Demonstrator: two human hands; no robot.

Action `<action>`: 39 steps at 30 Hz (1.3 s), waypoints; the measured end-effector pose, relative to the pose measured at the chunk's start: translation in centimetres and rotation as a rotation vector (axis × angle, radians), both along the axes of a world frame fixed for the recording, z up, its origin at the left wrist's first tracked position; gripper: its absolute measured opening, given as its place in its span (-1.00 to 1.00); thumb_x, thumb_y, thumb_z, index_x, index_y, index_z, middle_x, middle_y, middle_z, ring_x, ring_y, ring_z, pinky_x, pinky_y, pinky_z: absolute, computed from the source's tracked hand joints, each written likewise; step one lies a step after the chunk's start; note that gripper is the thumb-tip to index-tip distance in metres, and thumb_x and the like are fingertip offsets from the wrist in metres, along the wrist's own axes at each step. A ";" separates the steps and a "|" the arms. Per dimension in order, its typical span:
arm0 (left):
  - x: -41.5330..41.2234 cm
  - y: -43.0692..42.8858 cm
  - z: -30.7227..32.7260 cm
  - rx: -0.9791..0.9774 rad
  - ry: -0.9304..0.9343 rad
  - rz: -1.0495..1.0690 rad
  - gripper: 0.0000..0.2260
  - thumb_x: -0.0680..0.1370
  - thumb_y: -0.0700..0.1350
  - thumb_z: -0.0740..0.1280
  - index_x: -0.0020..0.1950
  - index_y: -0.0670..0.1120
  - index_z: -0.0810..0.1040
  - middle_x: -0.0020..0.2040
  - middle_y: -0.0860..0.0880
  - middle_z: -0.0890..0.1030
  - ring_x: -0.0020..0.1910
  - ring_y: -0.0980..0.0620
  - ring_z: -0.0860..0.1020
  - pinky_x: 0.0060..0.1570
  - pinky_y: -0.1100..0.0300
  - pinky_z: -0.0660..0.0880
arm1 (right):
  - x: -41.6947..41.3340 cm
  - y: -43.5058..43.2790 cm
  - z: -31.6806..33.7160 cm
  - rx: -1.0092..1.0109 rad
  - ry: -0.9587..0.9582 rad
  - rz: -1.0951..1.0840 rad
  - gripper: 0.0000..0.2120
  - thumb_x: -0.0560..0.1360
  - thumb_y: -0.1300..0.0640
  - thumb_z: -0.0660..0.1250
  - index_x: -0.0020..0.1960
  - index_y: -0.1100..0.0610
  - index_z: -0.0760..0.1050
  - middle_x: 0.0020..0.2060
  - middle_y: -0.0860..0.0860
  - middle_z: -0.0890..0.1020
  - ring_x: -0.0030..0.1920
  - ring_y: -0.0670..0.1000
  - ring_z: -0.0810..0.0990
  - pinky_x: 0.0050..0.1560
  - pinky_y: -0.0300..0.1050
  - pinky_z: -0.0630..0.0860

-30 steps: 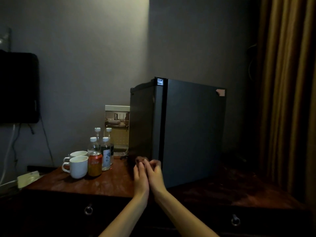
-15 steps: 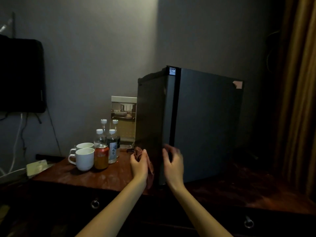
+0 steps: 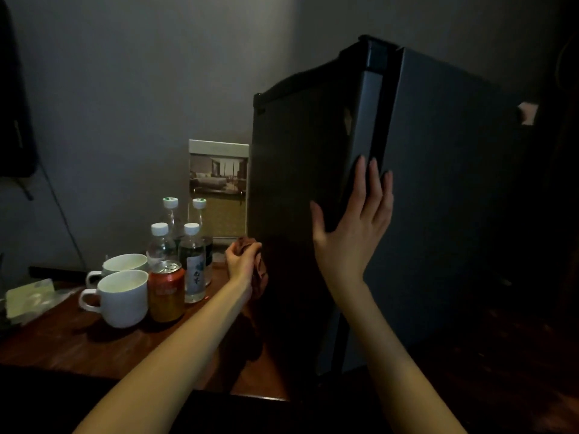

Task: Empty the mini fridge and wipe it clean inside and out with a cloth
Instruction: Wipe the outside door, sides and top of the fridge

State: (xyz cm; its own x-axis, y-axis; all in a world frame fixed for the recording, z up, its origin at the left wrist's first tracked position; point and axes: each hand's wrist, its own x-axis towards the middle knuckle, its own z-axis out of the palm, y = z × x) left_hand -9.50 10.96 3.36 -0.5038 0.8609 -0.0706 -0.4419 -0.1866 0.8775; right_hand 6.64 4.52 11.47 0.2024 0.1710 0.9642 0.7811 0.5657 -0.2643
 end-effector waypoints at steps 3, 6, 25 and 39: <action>-1.9 3.2 0.5 -0.005 0.067 -0.023 -0.65 0.58 -0.19 0.26 0.35 -0.18 0.35 -0.34 -0.10 0.47 -0.53 0.06 0.48 -0.55 0.27 0.41 | 0.0 0.2 -0.4 0.029 0.013 0.011 -0.20 0.45 -0.03 0.43 0.54 0.07 0.08 0.52 0.05 0.20 0.55 0.09 0.05 0.48 0.21 0.13; -2.9 6.3 1.2 0.012 0.133 -0.030 -0.70 0.60 -0.23 0.19 0.29 -0.34 0.34 -0.39 -0.15 0.37 -0.70 0.10 0.38 -0.69 0.36 0.27 | -0.1 0.3 -0.3 0.022 0.020 0.021 -0.15 0.43 -0.02 0.46 0.54 0.03 0.04 0.53 0.02 0.18 0.55 0.07 0.03 0.48 0.21 0.13; -5.7 13.7 2.6 0.091 0.147 -0.243 -0.59 0.66 -0.01 0.07 0.32 -0.28 0.45 0.21 -0.29 0.53 0.19 -0.20 0.51 0.21 0.03 0.40 | -0.6 0.3 -0.4 0.007 0.013 -0.023 -0.18 0.48 -0.05 0.39 0.56 0.06 -0.02 0.55 0.05 0.13 0.56 0.05 -0.02 0.51 0.19 0.07; -7.2 15.8 5.6 0.123 0.284 -0.196 -0.61 0.67 -0.12 -0.07 -0.34 -0.12 0.26 -0.65 -0.03 0.37 -0.67 0.13 0.36 -0.60 0.29 0.26 | -0.5 0.4 -0.6 0.039 0.031 0.022 -0.21 0.48 -0.05 0.38 0.55 0.04 0.02 0.54 0.01 0.16 0.56 0.02 -0.01 0.50 0.22 0.11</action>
State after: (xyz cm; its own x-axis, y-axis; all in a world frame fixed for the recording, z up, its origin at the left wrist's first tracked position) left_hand -16.73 26.80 8.98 -0.3132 0.9363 0.1590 -0.2213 -0.2347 0.9465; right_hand 6.15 4.90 10.82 0.2288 0.1381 0.9636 0.7602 0.5929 -0.2655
